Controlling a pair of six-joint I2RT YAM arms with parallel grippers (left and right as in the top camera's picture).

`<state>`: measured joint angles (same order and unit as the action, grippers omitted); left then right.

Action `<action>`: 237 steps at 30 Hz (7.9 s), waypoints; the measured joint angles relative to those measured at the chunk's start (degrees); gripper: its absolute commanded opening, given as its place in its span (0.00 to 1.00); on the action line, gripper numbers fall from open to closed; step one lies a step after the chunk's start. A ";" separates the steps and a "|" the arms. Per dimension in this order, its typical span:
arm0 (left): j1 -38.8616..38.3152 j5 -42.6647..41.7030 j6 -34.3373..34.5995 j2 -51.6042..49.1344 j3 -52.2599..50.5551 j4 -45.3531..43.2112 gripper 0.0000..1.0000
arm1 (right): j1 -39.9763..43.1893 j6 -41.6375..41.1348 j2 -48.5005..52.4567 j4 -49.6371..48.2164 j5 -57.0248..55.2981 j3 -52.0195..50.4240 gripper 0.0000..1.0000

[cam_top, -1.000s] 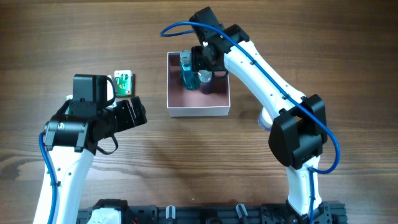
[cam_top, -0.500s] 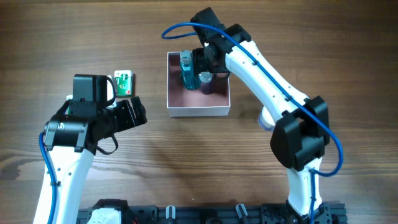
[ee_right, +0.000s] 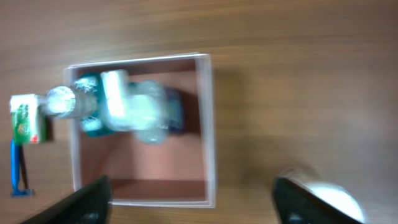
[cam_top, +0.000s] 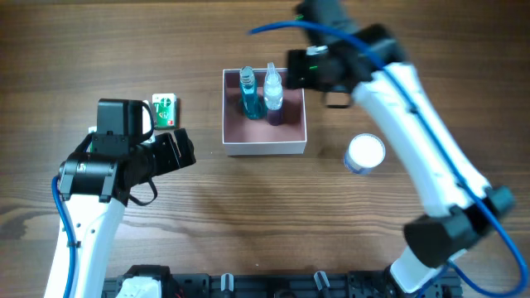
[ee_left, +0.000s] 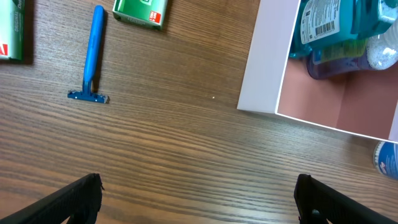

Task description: Pack container

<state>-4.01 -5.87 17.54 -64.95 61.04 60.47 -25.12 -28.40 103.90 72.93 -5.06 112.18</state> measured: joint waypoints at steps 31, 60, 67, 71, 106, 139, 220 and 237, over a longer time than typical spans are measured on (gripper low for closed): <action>0.00 0.00 0.02 0.00 0.00 0.00 1.00 | 20.39 0.42 -3.30 -10.69 9.40 -39.91 1.00; 0.00 -0.02 0.00 0.00 0.00 0.00 1.00 | 20.02 0.33 -3.30 -16.28 10.21 -48.19 0.96; 0.00 -0.02 0.02 0.00 0.00 0.00 1.00 | 20.02 0.13 -3.28 -19.67 10.23 -48.59 0.78; 0.00 -0.02 0.00 0.00 0.00 0.00 1.00 | 20.02 0.07 -3.28 -19.82 10.21 -48.57 0.70; 0.00 0.00 0.00 0.00 0.00 0.00 1.00 | 0.68 16.13 -11.80 -15.54 7.37 -24.44 0.41; 0.00 -0.02 0.00 0.00 0.00 0.00 1.00 | -6.56 16.74 5.57 -20.15 6.05 -24.50 0.83; 8.33 7.74 -21.42 -60.85 36.22 -1.38 1.00 | 28.59 8.20 -10.95 -6.25 6.60 -24.52 1.00; 8.31 6.82 -22.45 -63.76 36.41 -2.71 0.85 | 28.59 8.37 -10.95 -6.29 6.80 -24.52 1.00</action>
<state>4.29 0.95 -4.91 -128.70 97.45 57.76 3.46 -20.03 92.95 66.63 1.74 87.66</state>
